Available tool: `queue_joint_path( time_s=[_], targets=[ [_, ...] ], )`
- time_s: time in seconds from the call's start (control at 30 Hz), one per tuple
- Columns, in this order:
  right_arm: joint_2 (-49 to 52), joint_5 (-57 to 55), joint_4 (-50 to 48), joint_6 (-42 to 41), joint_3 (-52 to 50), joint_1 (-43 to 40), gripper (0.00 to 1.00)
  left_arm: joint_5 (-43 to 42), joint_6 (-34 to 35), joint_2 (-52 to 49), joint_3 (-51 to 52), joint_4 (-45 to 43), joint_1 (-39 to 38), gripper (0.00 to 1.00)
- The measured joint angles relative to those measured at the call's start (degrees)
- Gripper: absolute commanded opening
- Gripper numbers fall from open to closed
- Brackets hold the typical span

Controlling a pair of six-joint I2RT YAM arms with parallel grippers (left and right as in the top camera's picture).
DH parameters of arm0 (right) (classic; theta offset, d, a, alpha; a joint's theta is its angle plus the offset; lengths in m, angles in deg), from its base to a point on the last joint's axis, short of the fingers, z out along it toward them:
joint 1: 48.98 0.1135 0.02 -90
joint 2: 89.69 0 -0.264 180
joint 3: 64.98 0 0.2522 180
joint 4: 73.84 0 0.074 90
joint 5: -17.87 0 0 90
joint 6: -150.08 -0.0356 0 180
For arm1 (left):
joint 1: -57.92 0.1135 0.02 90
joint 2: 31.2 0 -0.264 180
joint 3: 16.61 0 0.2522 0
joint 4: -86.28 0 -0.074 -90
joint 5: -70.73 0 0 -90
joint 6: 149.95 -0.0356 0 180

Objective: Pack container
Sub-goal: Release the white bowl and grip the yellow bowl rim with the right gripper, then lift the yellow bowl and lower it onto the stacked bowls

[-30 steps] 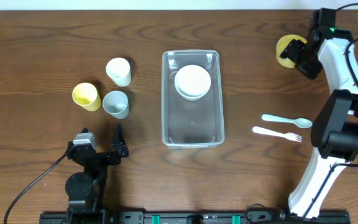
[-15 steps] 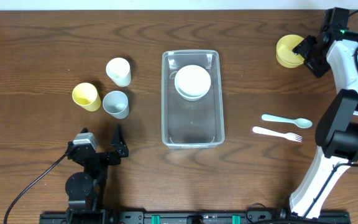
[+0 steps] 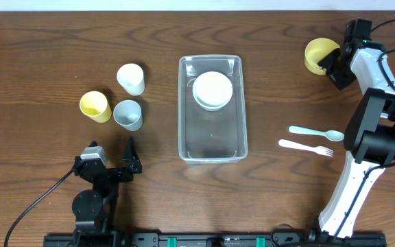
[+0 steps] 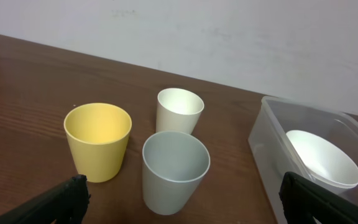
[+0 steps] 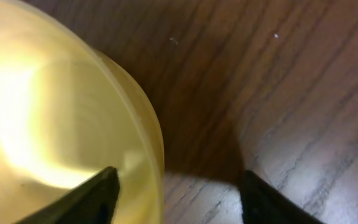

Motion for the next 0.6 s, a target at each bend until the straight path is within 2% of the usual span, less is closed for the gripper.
queue_joint_path(
  time_s=[0.13, 0.3, 0.5, 0.6],
  targets=[
    [0.1, 0.2, 0.5, 0.8, 0.0, 0.0, 0.35, 0.0, 0.0, 0.0, 0.0, 0.0, 0.0, 0.98],
    [0.1, 0.6, 2.9, 2.0, 0.0, 0.0, 0.25, 0.0, 0.0, 0.0, 0.0, 0.0, 0.0, 0.98],
    [-0.1, 1.1, 6.4, 3.1, 0.5, 0.0, 0.02, 0.0, 0.0, 0.0, 0.0, 0.0, 0.0, 0.98],
    [-0.8, 1.5, 8.5, 3.5, 0.7, 0.0, 0.01, 0.0, 0.0, 0.0, 0.0, 0.0, 0.0, 0.98]
  ],
)
